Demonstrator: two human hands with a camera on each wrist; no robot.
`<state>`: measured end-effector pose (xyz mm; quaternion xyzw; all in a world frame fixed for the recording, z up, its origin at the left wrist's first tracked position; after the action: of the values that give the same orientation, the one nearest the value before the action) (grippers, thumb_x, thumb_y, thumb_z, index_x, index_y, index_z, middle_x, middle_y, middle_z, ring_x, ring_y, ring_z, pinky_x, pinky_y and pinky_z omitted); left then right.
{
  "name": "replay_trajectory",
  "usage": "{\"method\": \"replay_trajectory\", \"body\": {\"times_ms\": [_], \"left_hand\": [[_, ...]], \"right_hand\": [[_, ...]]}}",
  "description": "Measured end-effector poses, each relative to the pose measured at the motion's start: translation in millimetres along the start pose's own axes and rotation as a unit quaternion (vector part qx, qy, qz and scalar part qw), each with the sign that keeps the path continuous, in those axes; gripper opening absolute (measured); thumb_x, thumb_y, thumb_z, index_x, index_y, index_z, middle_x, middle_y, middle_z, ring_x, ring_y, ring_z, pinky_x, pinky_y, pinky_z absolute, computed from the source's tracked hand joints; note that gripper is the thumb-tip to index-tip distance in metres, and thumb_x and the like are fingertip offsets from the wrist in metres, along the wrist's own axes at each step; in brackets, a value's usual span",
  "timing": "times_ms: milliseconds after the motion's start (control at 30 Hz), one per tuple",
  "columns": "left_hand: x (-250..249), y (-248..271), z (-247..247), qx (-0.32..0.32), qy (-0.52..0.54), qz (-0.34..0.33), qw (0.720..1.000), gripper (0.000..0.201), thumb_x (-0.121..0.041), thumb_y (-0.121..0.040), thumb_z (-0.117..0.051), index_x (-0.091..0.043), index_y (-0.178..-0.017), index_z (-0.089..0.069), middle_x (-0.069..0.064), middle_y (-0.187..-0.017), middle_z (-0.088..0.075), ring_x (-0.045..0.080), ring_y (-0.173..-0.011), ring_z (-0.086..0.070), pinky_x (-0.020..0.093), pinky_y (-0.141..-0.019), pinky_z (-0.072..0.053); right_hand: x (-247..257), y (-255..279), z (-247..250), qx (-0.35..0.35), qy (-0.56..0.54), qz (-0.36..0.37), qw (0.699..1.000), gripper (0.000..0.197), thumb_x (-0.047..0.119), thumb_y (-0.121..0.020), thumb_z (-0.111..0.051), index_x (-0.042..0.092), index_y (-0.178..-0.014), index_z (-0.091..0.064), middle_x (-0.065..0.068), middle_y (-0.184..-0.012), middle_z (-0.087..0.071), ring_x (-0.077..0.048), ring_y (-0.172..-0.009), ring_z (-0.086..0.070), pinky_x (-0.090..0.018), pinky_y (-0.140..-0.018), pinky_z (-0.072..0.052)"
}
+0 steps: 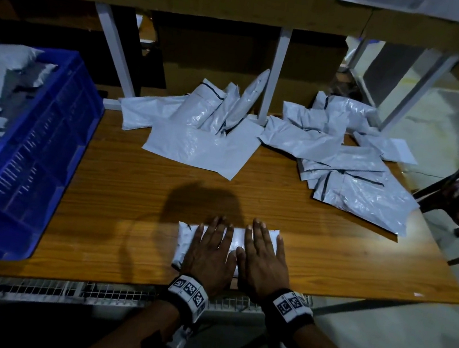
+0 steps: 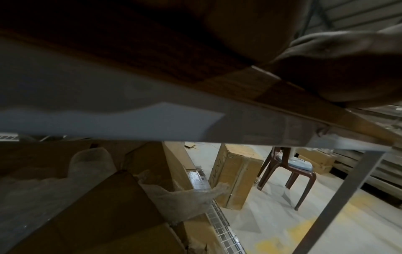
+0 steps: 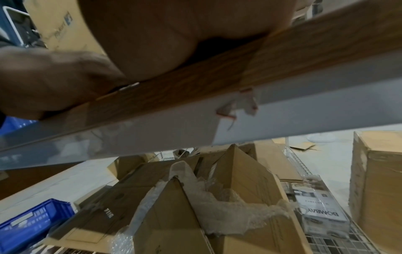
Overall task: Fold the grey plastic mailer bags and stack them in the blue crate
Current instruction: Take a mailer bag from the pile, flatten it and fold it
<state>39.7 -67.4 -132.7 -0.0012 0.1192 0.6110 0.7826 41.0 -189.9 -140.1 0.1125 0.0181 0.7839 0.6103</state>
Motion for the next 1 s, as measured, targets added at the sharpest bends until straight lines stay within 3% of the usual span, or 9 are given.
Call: {"method": "replay_trajectory", "body": {"times_ms": [100, 233, 433, 600, 667, 733, 800, 900, 1000], "left_hand": [[0.2, 1.0, 0.1, -0.017, -0.004, 0.000, 1.000, 0.071, -0.049, -0.100, -0.015, -0.014, -0.160, -0.028, 0.010, -0.170, -0.018, 0.026, -0.158, -0.009, 0.054, -0.125, -0.004], [0.9, 1.4, -2.2, -0.035, -0.022, 0.014, 0.999, 0.062, -0.049, -0.102, -0.030, -0.018, -0.155, -0.040, 0.009, -0.166, -0.030, 0.027, -0.156, -0.018, 0.065, -0.122, -0.006], [3.8, -0.9, -2.2, -0.025, -0.001, 0.025, 0.999, 0.066, -0.049, -0.102, -0.024, -0.018, -0.158, -0.035, 0.007, -0.169, -0.022, 0.025, -0.158, -0.011, 0.065, -0.122, -0.003], [9.3, -4.2, 7.4, 0.045, 0.013, 0.021, 0.999, 0.069, -0.052, -0.105, -0.028, -0.021, -0.164, -0.009, 0.001, -0.172, -0.003, 0.019, -0.158, 0.004, 0.058, -0.123, 0.010], [22.8, -8.0, 27.8, 0.029, 0.034, 0.011, 0.999, 0.071, -0.055, -0.099, -0.045, -0.027, -0.160, -0.023, -0.002, -0.168, -0.025, 0.016, -0.155, -0.018, 0.054, -0.125, 0.000], [40.7, -8.0, 52.8, -0.014, 0.030, 0.004, 0.999, 0.064, -0.057, -0.085, -0.060, -0.043, -0.145, -0.044, -0.014, -0.152, -0.049, 0.014, -0.143, -0.042, 0.051, -0.124, -0.009], [55.0, -8.1, 65.2, -0.001, 0.023, 0.003, 1.000, 0.067, -0.061, -0.077, -0.069, -0.048, -0.140, -0.050, -0.018, -0.145, -0.055, 0.017, -0.137, -0.047, 0.049, -0.122, -0.021], [61.7, -8.4, 70.7, 0.068, -0.004, 0.022, 0.997, 0.076, -0.072, -0.066, -0.078, -0.043, -0.133, -0.056, -0.008, -0.131, -0.064, 0.022, -0.121, -0.059, 0.041, -0.100, -0.050], [59.1, -6.2, 75.6, 0.107, -0.021, 0.044, 0.993, 0.072, -0.067, -0.063, -0.084, -0.033, -0.123, -0.063, -0.005, -0.122, -0.067, 0.024, -0.114, -0.063, 0.042, -0.096, -0.052]], "right_hand": [[-0.1, 0.3, 1.6, -0.031, -0.002, -0.007, 0.999, 0.065, 0.048, -0.108, -0.007, 0.015, -0.164, -0.011, -0.005, -0.171, 0.005, -0.017, -0.157, 0.012, -0.052, -0.125, 0.007], [-0.2, 0.0, 0.2, -0.030, 0.004, -0.014, 0.999, 0.065, 0.048, -0.107, -0.007, 0.016, -0.164, -0.008, -0.005, -0.171, 0.006, -0.017, -0.157, 0.013, -0.051, -0.124, 0.010], [-1.2, -0.5, 1.6, -0.016, 0.002, -0.021, 1.000, 0.065, 0.049, -0.107, -0.009, 0.018, -0.164, -0.006, -0.003, -0.171, 0.009, -0.019, -0.157, 0.013, -0.051, -0.123, 0.013], [0.3, 2.1, 5.9, 0.041, -0.006, -0.026, 0.999, 0.073, 0.058, -0.100, 0.004, 0.023, -0.164, 0.001, -0.003, -0.171, 0.016, -0.024, -0.157, 0.017, -0.056, -0.122, 0.010], [-7.4, -0.6, 19.8, 0.045, -0.040, -0.033, 0.998, 0.076, 0.064, -0.097, 0.001, 0.027, -0.164, -0.006, -0.003, -0.172, 0.004, -0.025, -0.158, 0.008, -0.060, -0.122, -0.001], [-16.8, -2.4, 35.5, 0.056, -0.067, -0.034, 0.996, 0.065, 0.059, -0.104, -0.020, 0.031, -0.162, -0.014, 0.000, -0.170, -0.012, -0.026, -0.158, -0.004, -0.061, -0.120, -0.013], [-20.7, -3.3, 47.6, 0.066, -0.046, -0.024, 0.996, 0.064, 0.050, -0.104, -0.042, 0.032, -0.160, -0.019, 0.000, -0.164, -0.027, -0.028, -0.153, -0.020, -0.059, -0.118, -0.025], [-16.8, -7.5, 63.9, 0.073, -0.005, -0.021, 0.997, 0.065, 0.047, -0.091, -0.063, 0.034, -0.148, -0.036, -0.004, -0.141, -0.052, -0.033, -0.131, -0.046, -0.048, -0.105, -0.043], [-9.2, -12.8, 74.1, 0.072, -0.004, -0.004, 0.997, 0.039, 0.037, -0.087, -0.067, 0.028, -0.124, -0.063, -0.003, -0.124, -0.068, -0.033, -0.120, -0.056, -0.041, -0.093, -0.052]]}}
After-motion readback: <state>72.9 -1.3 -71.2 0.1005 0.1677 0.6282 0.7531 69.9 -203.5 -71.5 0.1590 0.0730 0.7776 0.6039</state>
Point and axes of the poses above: each hand's wrist, its own y-axis away from the middle knuckle, its own z-axis out of the back of the hand, x = y × z, the point moved 8 cm from there along -y, towards the middle knuckle
